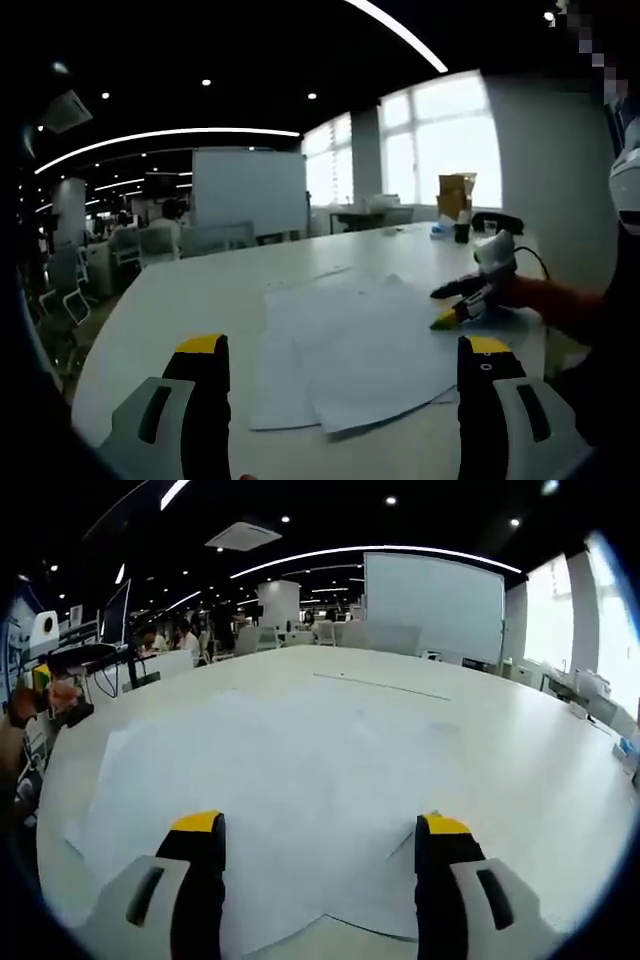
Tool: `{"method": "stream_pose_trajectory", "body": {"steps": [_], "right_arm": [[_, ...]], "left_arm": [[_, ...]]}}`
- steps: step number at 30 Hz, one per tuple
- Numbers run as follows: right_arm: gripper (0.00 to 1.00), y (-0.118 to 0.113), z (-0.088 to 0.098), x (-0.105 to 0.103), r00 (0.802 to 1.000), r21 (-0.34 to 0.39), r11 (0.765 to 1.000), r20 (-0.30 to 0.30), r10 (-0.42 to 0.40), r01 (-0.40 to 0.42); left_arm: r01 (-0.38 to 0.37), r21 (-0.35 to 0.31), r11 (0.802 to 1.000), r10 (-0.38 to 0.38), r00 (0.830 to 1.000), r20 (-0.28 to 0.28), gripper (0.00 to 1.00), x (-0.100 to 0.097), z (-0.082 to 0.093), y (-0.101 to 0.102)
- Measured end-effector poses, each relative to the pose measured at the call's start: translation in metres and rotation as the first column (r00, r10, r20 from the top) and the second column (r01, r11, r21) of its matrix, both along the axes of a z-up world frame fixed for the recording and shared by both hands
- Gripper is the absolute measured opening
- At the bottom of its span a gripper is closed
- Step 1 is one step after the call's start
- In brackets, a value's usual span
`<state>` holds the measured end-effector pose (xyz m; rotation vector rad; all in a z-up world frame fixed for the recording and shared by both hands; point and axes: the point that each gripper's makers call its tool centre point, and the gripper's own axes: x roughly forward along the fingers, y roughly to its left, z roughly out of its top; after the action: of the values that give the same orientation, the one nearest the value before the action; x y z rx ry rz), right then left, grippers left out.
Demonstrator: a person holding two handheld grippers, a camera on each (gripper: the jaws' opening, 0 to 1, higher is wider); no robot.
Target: Organize the stack of printing papers by aligning and flattening the scattered papers on the table
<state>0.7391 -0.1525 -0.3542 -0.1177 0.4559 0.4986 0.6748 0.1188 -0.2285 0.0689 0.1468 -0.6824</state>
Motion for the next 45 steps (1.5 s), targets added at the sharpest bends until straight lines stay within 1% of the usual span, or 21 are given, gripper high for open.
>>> {"method": "stream_pose_trajectory", "body": {"steps": [3, 12, 20, 26, 39, 45], "right_arm": [[0.69, 0.001, 0.000, 0.000, 1.000, 0.000, 1.000, 0.003, 0.008, -0.008], [0.59, 0.003, 0.001, 0.001, 0.999, 0.006, 0.999, 0.014, 0.035, -0.035], [0.47, 0.004, 0.002, 0.001, 0.998, 0.010, 0.998, 0.022, 0.060, -0.061], [0.43, 0.006, 0.002, 0.001, 0.997, 0.012, 0.997, 0.029, 0.070, -0.071], [0.25, 0.014, 0.002, -0.004, 0.993, 0.014, 0.994, 0.040, 0.110, -0.111], [0.22, 0.017, 0.001, -0.006, 0.992, 0.018, 0.993, 0.041, 0.119, -0.120]], "left_arm": [[0.003, -0.002, 1.000, -0.003, 1.000, 0.002, 0.97, 0.001, 0.001, -0.002], [0.010, 0.007, 1.000, -0.010, 1.000, -0.009, 0.97, 0.002, -0.004, -0.006], [0.008, 0.007, 1.000, -0.008, 1.000, -0.013, 0.97, 0.004, -0.006, -0.007], [0.010, 0.015, 1.000, -0.010, 1.000, -0.019, 0.97, 0.006, -0.008, -0.009], [0.011, 0.023, 1.000, -0.011, 1.000, -0.025, 0.97, 0.007, -0.011, -0.010], [0.008, 0.027, 1.000, -0.007, 1.000, -0.024, 0.97, 0.007, -0.011, -0.009]]}}
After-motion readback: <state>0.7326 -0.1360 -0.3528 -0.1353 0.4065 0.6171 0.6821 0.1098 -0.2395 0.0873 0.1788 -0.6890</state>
